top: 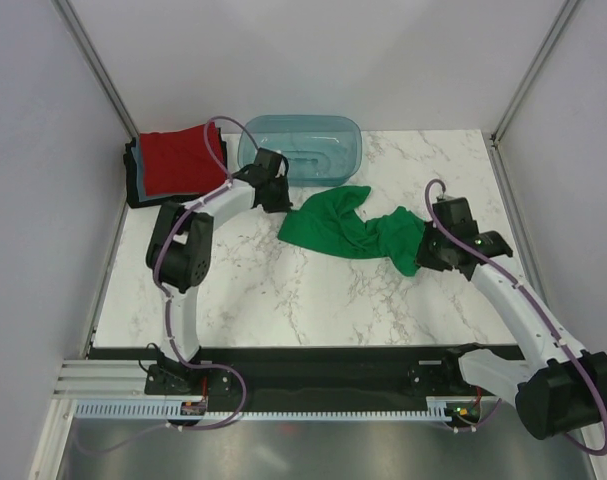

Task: Fold and stack the t-shirts
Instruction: Flatten the tshirt out

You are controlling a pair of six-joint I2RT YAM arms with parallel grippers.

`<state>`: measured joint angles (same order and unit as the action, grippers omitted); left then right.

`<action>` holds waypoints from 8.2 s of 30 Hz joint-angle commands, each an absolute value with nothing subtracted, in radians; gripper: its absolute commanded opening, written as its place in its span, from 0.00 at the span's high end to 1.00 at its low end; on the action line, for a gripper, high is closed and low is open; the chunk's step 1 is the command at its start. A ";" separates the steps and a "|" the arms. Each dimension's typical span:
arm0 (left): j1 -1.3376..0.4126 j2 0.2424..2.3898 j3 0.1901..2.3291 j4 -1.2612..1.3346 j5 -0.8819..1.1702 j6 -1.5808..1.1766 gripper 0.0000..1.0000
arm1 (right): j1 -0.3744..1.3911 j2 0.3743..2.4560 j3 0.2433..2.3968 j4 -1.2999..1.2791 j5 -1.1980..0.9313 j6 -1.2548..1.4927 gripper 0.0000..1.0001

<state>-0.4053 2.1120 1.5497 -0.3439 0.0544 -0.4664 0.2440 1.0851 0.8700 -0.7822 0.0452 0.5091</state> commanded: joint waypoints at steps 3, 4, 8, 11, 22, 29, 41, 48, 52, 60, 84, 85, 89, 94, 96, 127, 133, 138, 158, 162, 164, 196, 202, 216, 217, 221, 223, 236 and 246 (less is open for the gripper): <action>-0.405 1.705 1.493 -0.400 0.022 -0.453 0.98 | 0.239 1.091 1.115 -0.831 0.048 0.519 1.00; -0.405 1.666 1.486 -0.429 0.009 -0.449 0.98 | 0.239 1.095 1.184 -0.859 0.057 0.520 1.00; -0.405 1.476 1.505 -0.518 0.003 -0.420 0.98 | 0.235 1.115 1.376 -0.936 0.084 0.522 1.00; -0.405 1.347 1.544 -0.587 -0.041 -0.402 0.98 | 0.219 1.144 1.560 -1.002 0.132 0.511 1.00; -0.405 1.003 1.776 -0.696 -0.124 -0.284 0.98 | 0.179 1.269 2.220 -1.249 0.319 0.554 1.00; -0.406 0.819 1.738 -0.661 -0.189 -0.229 0.98 | 0.181 1.212 2.171 -1.236 0.348 0.564 1.00; -0.406 0.327 1.031 -0.985 -0.066 -0.773 0.42 | 0.169 1.105 1.623 -1.095 0.399 0.623 0.98; -0.405 0.372 0.976 -1.022 -0.106 -0.727 0.16 | 0.146 1.080 1.211 -0.910 0.224 0.680 0.92; -0.406 0.540 0.870 -0.863 -0.022 -0.670 0.19 | 0.144 1.048 1.036 -0.822 0.131 0.699 0.92; -0.426 1.016 0.830 -0.430 0.098 -0.589 0.23 | 0.144 1.065 0.919 -0.733 0.078 0.681 0.93; -0.744 2.048 1.549 -0.469 -0.098 -0.508 0.32 | 0.143 1.063 0.842 -0.690 0.049 0.591 0.94; -0.753 2.058 1.552 -0.474 -0.103 -0.509 0.33 | 0.141 1.066 0.842 -0.690 0.048 0.589 0.94; -0.772 2.078 1.562 -0.495 -0.123 -0.518 0.36 | 0.141 1.063 0.839 -0.690 0.046 0.586 0.94; -0.782 2.105 1.562 -0.500 -0.127 -0.526 0.48 | 0.140 1.062 0.830 -0.690 0.046 0.586 0.94; -0.782 2.117 1.560 -0.505 -0.132 -0.532 0.51 | 0.140 1.060 0.830 -0.690 0.044 0.584 0.94; -0.756 1.524 1.637 -0.667 -0.256 -0.451 0.98 | 0.137 1.149 1.453 -0.793 -0.009 0.629 0.99; -0.756 1.213 1.767 -0.722 -0.330 -0.376 0.98 | 0.129 1.151 1.863 -0.880 0.103 0.585 0.99; -0.756 1.007 1.853 -0.752 -0.357 -0.325 0.98 | 0.129 1.070 2.068 -0.928 0.288 0.560 1.00; -0.741 0.752 1.891 -0.735 -0.116 -0.230 0.98 | 0.235 0.807 2.233 -0.681 0.380 0.353 0.96; -0.742 0.822 1.884 -0.785 -0.283 -0.271 0.98 | 0.267 0.941 2.255 -0.796 0.472 0.345 0.96; -0.744 0.903 1.865 -0.868 -0.377 -0.328 0.98 | 0.294 0.998 2.189 -0.871 0.527 0.347 0.97; -0.209 1.269 0.970 -0.572 0.126 -0.449 0.09 | 0.114 1.428 1.077 -0.523 -0.058 0.454 0.02; -0.216 1.189 0.761 -0.479 0.129 -0.518 0.16 | 0.114 1.622 1.193 -0.454 -0.130 0.494 0.02; -0.261 0.879 0.388 -0.308 0.020 -0.713 0.25 | 0.114 2.120 1.620 -0.361 -0.198 0.578 0.06; -0.261 0.884 0.387 -0.302 0.023 -0.710 0.26 | 0.114 2.153 1.634 -0.359 -0.199 0.580 0.06; -0.261 0.916 0.387 -0.281 0.034 -0.698 0.29 | 0.114 2.220 1.695 -0.338 -0.212 0.598 0.06; -0.262 0.940 0.388 -0.265 0.043 -0.690 0.30 | 0.114 2.247 1.704 -0.328 -0.215 0.603 0.07; -0.262 0.986 0.393 -0.235 0.071 -0.672 0.37 | 0.091 2.335 1.782 -0.197 -0.293 0.724 0.07; -0.262 1.006 0.397 -0.226 0.077 -0.667 0.40 | 0.061 2.502 1.996 0.473 -0.586 1.417 0.08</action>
